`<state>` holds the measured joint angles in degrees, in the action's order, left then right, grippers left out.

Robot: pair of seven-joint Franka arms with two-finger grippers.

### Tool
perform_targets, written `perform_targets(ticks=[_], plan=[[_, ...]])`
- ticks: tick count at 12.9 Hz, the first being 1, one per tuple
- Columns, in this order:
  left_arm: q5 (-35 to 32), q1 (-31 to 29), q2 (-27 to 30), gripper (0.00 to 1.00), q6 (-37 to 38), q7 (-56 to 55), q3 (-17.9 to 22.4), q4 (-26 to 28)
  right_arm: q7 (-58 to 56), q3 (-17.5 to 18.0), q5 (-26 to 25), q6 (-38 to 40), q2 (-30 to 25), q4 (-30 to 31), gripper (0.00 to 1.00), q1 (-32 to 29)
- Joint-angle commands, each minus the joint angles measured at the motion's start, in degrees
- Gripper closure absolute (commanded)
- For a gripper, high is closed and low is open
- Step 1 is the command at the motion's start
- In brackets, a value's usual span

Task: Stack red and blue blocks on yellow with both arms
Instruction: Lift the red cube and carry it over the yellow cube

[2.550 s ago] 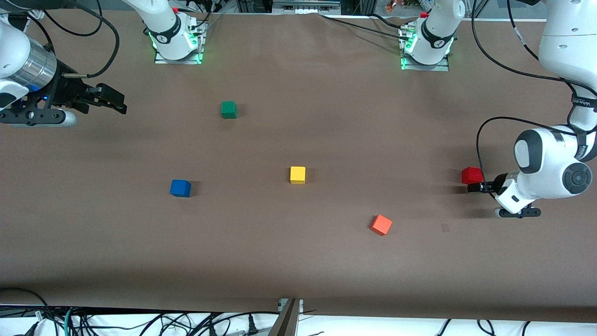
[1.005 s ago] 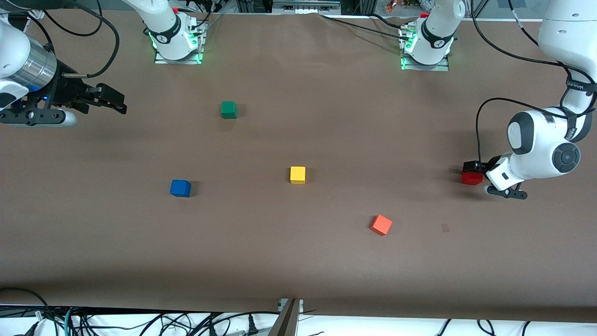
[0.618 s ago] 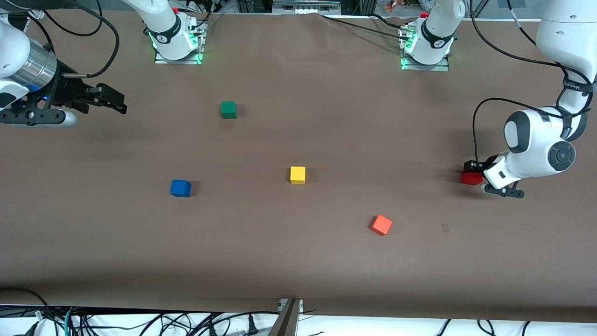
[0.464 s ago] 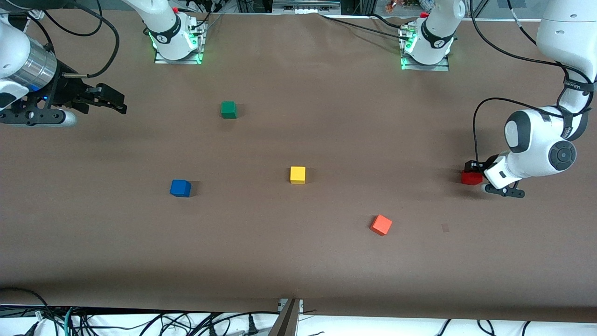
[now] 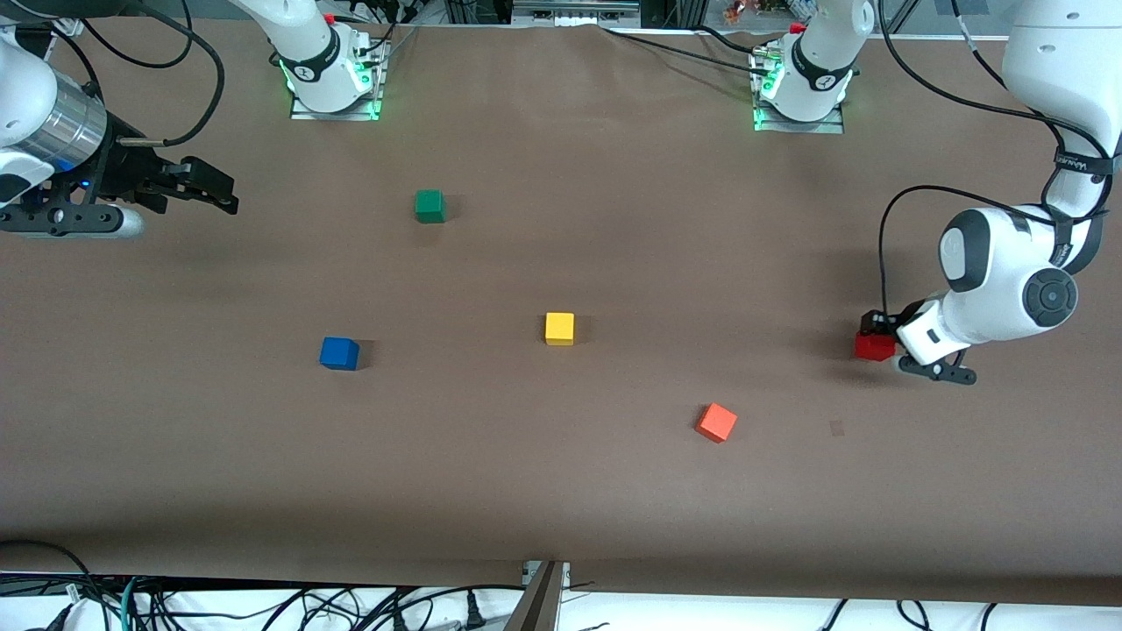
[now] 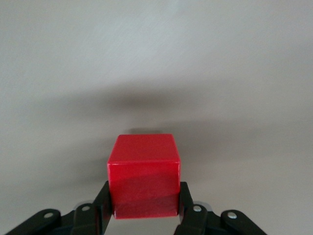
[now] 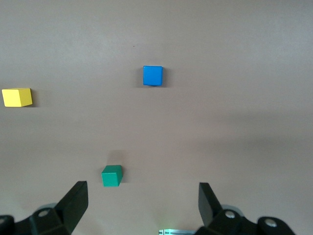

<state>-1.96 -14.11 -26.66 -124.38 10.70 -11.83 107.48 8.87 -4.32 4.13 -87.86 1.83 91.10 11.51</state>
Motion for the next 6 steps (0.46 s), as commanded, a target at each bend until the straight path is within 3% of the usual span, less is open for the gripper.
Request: perform_targets(ticks=[1, 4, 6], plan=[[-0.2, 1.5, 0.5, 0.89, 7.0, -10.3, -5.5, -7.6, -0.1, 0.3, -0.5, 0.2, 0.4, -1.2, 0.0, -0.2], [-0.2, 11.0, 0.2, 0.89, 7.0, -25.2, -6.4, -10.6, -0.1, 0.3, -0.5, 0.2, 0.5, -1.2, 0.0, -0.2], [-0.5, 20.1, -2.4, 0.89, 7.1, -38.0, -6.4, -15.8, -0.1, 0.3, -0.5, 0.2, 0.4, -1.2, 0.0, -0.2]])
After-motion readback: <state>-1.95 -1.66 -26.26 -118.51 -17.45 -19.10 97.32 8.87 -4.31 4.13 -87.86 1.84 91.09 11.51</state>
